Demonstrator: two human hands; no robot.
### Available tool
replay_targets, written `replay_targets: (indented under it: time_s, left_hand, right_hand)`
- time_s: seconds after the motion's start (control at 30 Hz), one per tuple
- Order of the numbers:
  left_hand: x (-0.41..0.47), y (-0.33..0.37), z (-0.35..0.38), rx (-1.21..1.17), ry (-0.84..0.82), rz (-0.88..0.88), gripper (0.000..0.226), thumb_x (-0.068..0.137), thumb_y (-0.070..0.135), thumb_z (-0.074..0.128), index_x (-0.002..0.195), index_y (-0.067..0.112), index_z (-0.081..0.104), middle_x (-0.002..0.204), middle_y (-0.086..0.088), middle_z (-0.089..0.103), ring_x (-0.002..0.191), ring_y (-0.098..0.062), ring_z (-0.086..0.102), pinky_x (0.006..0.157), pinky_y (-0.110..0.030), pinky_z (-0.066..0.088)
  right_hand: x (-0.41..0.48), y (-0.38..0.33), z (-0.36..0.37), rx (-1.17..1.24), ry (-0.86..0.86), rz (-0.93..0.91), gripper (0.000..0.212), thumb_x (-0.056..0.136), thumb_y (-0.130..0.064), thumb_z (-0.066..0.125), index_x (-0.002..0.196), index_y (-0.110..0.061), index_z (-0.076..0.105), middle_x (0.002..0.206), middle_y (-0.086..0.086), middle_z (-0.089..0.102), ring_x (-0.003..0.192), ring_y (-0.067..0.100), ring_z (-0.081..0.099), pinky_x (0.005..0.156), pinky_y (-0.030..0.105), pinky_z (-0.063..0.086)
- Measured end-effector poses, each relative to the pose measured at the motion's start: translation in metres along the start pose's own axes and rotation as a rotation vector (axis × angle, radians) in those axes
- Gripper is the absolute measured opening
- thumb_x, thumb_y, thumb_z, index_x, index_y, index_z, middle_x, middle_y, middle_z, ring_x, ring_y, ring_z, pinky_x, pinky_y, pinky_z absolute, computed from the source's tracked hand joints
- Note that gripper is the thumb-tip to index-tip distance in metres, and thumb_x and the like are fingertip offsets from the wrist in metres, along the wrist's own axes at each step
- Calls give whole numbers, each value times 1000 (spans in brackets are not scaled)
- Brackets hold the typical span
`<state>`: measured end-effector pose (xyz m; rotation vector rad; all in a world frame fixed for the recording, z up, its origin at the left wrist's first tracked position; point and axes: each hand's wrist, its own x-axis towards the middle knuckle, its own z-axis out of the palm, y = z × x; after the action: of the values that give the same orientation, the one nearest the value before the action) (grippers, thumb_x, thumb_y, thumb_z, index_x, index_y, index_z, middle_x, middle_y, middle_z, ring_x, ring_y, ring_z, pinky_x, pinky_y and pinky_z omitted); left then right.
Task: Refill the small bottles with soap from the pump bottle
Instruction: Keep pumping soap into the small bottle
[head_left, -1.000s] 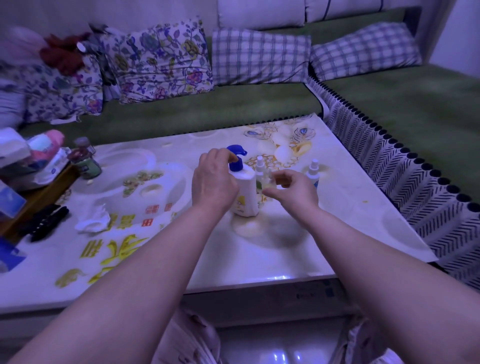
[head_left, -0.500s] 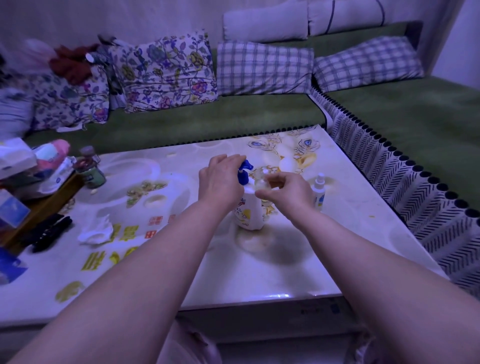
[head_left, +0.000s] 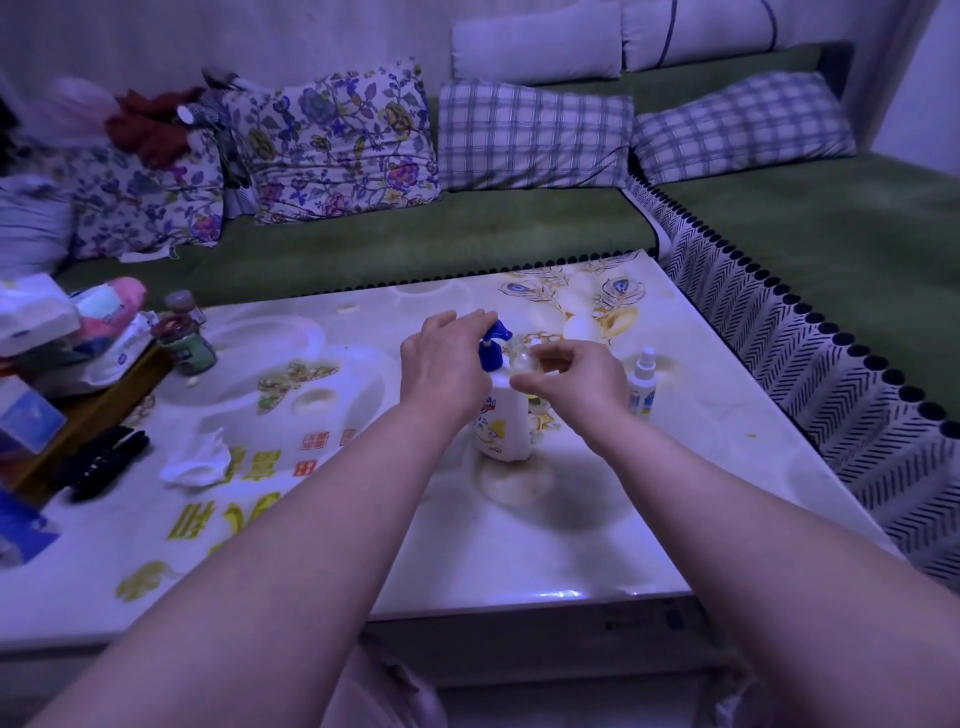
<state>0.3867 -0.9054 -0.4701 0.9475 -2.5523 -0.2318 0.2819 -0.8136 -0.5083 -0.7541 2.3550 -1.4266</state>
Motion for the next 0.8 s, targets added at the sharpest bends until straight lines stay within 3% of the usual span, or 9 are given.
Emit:
replay_targets:
  time_s: [0.3, 0.8]
  left_hand:
    - [-1, 0, 0, 44, -2, 24, 54, 86, 9, 55, 135, 29, 45, 135, 6, 52, 138, -21, 30, 105, -38, 26]
    - [-2, -1, 2, 110, -41, 51, 58, 85, 5, 51, 136, 31, 41, 140, 10, 46, 142, -19, 23, 112, -42, 20]
  right_hand:
    - [0, -4, 1, 0, 5, -11, 27, 61, -39, 82, 84, -38, 67, 92, -15, 73, 97, 8, 66, 95, 42, 49]
    - [0, -4, 2, -14, -18, 7, 28, 58, -41, 80, 81, -38, 64, 97, -13, 72, 100, 11, 66, 96, 43, 49]
